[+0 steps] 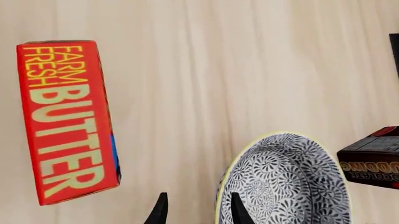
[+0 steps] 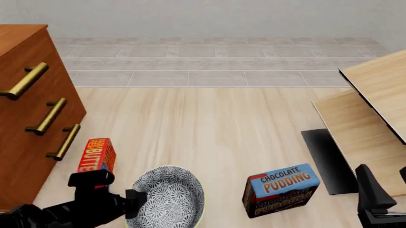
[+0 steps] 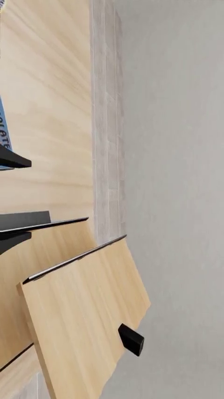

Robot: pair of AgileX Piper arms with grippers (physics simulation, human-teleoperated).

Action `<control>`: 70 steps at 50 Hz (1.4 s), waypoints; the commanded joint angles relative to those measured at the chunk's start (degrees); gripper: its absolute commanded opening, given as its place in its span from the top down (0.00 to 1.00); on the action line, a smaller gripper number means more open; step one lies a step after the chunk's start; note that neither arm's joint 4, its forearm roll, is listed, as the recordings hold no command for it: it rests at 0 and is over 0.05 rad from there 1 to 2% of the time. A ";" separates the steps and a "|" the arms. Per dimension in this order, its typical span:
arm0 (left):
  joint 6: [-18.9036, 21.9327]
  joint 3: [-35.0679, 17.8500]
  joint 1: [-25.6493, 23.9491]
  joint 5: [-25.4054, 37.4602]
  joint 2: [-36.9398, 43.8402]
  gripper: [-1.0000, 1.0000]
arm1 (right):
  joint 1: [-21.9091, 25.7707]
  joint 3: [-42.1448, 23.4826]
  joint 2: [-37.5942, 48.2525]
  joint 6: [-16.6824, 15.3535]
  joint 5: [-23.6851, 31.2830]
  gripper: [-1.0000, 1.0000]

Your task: Close the top drawer of the cabinet and put the bowl on top of it.

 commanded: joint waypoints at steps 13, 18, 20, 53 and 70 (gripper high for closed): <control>-3.08 1.94 -3.12 -6.17 3.95 0.00 | 0.29 0.03 0.03 -0.47 0.27 0.00; -0.87 0.72 -1.77 -2.58 0.16 1.00 | 0.46 0.07 0.03 -0.67 0.34 0.00; -1.07 0.52 -1.67 -1.71 -0.92 1.00 | 0.48 0.05 0.08 -0.66 0.37 0.00; 0.15 -10.89 -3.94 17.80 -22.20 1.00 | 0.27 0.08 0.11 0.01 0.39 0.00; 7.75 -27.91 0.94 29.85 -27.25 1.00 | 0.43 0.06 0.16 0.33 0.33 0.00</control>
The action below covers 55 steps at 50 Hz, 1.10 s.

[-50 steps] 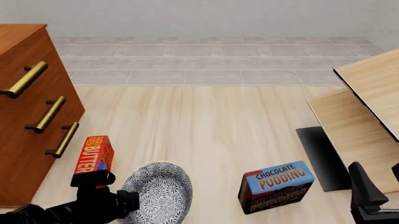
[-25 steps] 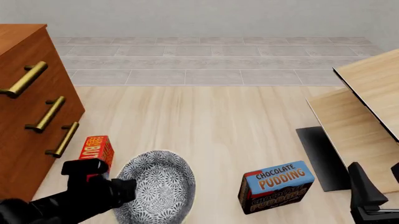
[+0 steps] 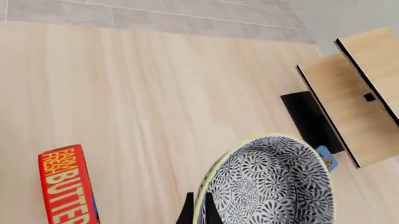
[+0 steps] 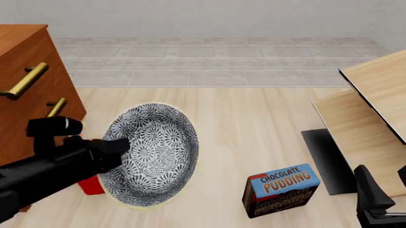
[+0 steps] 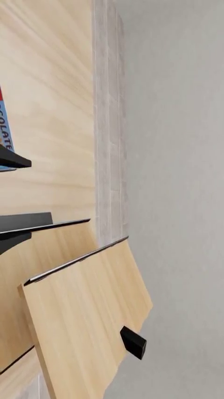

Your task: Close the top drawer of the cabinet and put the bowl on top of it.

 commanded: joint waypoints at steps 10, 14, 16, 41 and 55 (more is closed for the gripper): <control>3.51 -20.72 10.35 14.57 1.94 1.00 | 0.04 0.00 0.07 0.17 -0.01 0.00; 5.54 -24.22 14.43 17.08 2.95 1.00 | 0.11 0.01 0.08 0.18 -0.04 0.00; 5.86 -25.53 16.12 18.44 3.77 1.00 | 0.23 0.00 -0.02 -0.01 0.02 0.00; 8.73 -37.57 36.54 27.42 8.84 1.00 | -0.11 -0.04 -0.01 0.29 -0.12 0.00; 1.23 -45.80 47.55 36.10 12.31 1.00 | -0.59 -0.05 -0.03 1.07 -0.22 0.00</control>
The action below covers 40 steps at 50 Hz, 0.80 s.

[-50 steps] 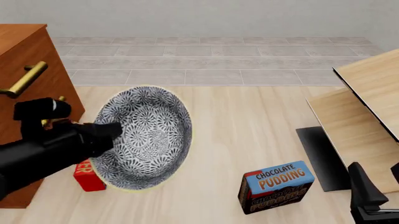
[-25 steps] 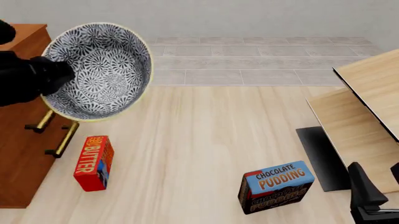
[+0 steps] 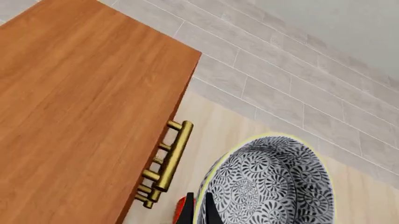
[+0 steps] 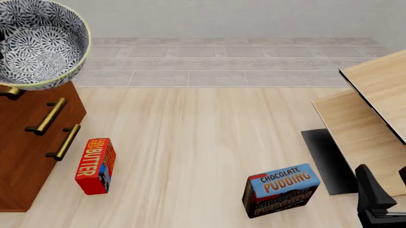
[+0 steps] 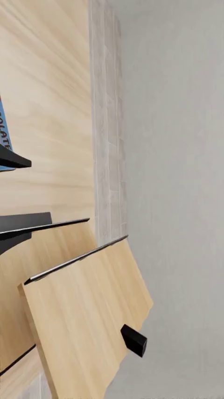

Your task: Close the top drawer of the cabinet and put the bowl on top of it.

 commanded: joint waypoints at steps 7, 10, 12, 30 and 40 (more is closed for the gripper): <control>-8.63 -9.66 8.34 8.65 3.42 1.00 | -0.17 0.02 0.09 0.52 -0.18 0.00; -10.26 -11.81 8.21 9.96 4.20 1.00 | -0.23 0.01 0.11 0.61 -0.17 0.00; -11.93 -12.06 8.27 10.52 4.80 1.00 | -0.20 0.02 0.20 0.64 -0.24 0.00; -17.20 -22.96 17.20 18.25 10.99 1.00 | -0.45 0.05 -0.01 0.85 -0.22 0.00; -18.42 -32.44 22.93 22.99 16.49 1.00 | -0.42 0.04 0.09 0.94 -0.26 0.00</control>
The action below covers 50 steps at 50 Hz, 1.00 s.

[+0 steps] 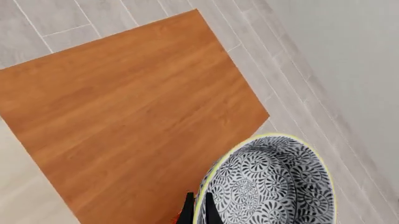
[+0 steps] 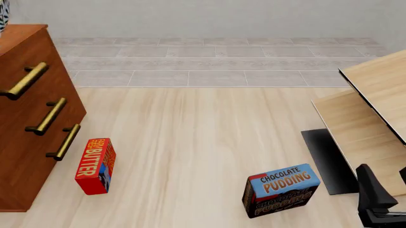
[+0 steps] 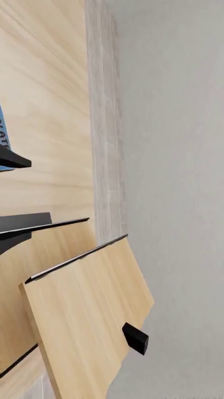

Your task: Close the top drawer of the cabinet and put the bowl on top of it.

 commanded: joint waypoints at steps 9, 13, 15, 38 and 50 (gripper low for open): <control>-3.99 -16.14 10.03 8.48 10.22 1.00 | -0.16 0.03 0.09 0.06 0.00 0.00; -3.96 -16.53 12.94 8.76 11.79 1.00 | -0.14 0.01 0.17 -0.04 -0.02 0.00; -3.57 -17.08 14.54 8.87 13.04 1.00 | -0.08 0.04 0.20 -0.18 -0.02 0.00; -3.64 -14.63 16.48 8.86 17.71 1.00 | -0.16 0.05 0.31 -0.80 0.05 0.00; -4.43 -12.54 17.20 8.22 19.12 1.00 | -0.30 0.01 0.34 -0.53 0.01 0.00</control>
